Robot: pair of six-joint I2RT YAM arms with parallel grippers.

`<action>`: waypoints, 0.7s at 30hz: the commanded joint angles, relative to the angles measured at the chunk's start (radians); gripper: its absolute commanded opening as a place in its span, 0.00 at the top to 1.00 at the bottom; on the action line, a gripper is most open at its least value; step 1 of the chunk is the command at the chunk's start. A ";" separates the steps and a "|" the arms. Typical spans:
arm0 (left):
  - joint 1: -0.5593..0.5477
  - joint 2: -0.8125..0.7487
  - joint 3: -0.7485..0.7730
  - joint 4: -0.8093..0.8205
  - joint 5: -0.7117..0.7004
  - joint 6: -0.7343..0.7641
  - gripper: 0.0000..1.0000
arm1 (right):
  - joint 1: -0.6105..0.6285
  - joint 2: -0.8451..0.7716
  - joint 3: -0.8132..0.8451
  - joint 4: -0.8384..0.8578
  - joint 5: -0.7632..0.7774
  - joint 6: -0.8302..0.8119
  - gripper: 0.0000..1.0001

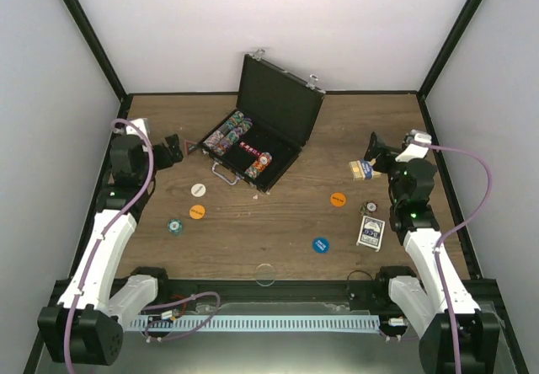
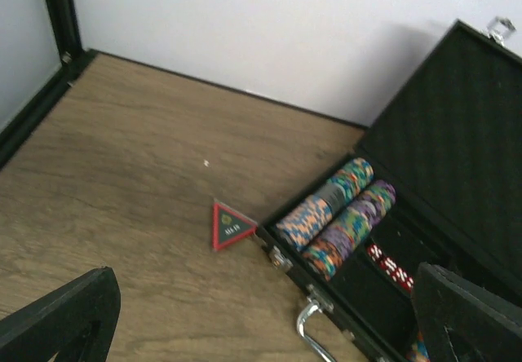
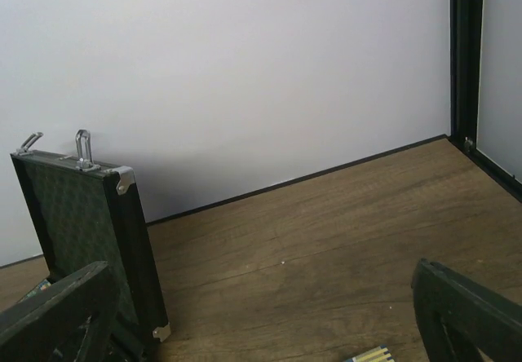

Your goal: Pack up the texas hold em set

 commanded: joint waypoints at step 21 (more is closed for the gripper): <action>-0.470 0.231 0.092 0.079 0.119 -0.129 0.04 | 0.009 -0.131 0.017 -0.095 -0.321 -0.006 0.01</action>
